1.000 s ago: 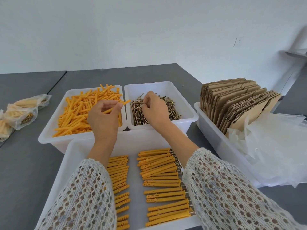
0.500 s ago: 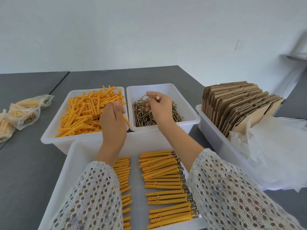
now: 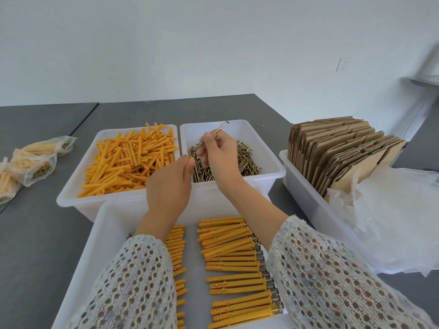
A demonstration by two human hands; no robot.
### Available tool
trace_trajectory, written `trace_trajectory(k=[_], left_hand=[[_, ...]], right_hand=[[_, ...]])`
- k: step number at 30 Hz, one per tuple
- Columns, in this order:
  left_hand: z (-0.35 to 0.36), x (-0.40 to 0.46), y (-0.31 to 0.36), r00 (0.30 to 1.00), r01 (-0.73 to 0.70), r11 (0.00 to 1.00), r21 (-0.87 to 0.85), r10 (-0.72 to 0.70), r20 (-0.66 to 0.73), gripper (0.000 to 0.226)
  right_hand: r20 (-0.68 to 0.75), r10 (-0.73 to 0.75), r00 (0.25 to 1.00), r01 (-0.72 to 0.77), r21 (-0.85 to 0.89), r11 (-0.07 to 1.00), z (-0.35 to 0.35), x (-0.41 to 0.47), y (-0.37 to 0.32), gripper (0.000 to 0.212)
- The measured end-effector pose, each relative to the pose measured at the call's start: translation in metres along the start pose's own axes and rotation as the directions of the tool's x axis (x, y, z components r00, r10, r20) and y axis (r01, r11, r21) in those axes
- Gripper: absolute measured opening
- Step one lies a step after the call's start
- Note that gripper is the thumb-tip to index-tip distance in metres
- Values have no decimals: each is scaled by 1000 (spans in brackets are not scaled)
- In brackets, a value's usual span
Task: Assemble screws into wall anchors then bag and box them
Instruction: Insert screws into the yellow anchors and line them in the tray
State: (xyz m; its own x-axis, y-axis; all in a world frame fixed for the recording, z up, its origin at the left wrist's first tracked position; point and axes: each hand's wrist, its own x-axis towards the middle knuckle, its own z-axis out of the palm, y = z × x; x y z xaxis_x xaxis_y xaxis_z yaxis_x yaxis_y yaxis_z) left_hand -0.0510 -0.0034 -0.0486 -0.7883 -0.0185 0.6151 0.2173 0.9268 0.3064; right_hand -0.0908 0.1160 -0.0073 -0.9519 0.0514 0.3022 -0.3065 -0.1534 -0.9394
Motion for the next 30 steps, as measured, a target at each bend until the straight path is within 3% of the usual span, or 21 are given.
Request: trace_trajectory(k=[6, 11, 20, 24, 27, 30], left_hand=[[-2, 1, 2, 1000, -8, 1000, -17, 9, 9, 46], [-4, -1, 4, 999, 31, 998, -62, -32, -5, 56], [1, 2, -1, 994, 96, 992, -87, -100, -48, 41], [-5, 7, 3, 983, 156, 948, -278, -175, -47, 38], [-18, 18, 11, 964, 190, 838, -512, -257, -63, 36], [-40, 28, 26, 960, 274, 663, -696, -231, 158, 36]], right_hand=[[59, 42, 997, -36, -98, 995, 9, -1, 8, 20], [23, 121, 992, -121, 36, 992, 2, 2, 6, 20], [279, 121, 953, -90, -118, 989, 2, 1, 9, 20], [372, 130, 919, -73, -163, 984, 0, 0, 8, 26], [220, 188, 957, -153, -169, 974, -8, 9, 5, 43], [-15, 286, 958, -286, -70, 956, -23, 23, 8, 50]])
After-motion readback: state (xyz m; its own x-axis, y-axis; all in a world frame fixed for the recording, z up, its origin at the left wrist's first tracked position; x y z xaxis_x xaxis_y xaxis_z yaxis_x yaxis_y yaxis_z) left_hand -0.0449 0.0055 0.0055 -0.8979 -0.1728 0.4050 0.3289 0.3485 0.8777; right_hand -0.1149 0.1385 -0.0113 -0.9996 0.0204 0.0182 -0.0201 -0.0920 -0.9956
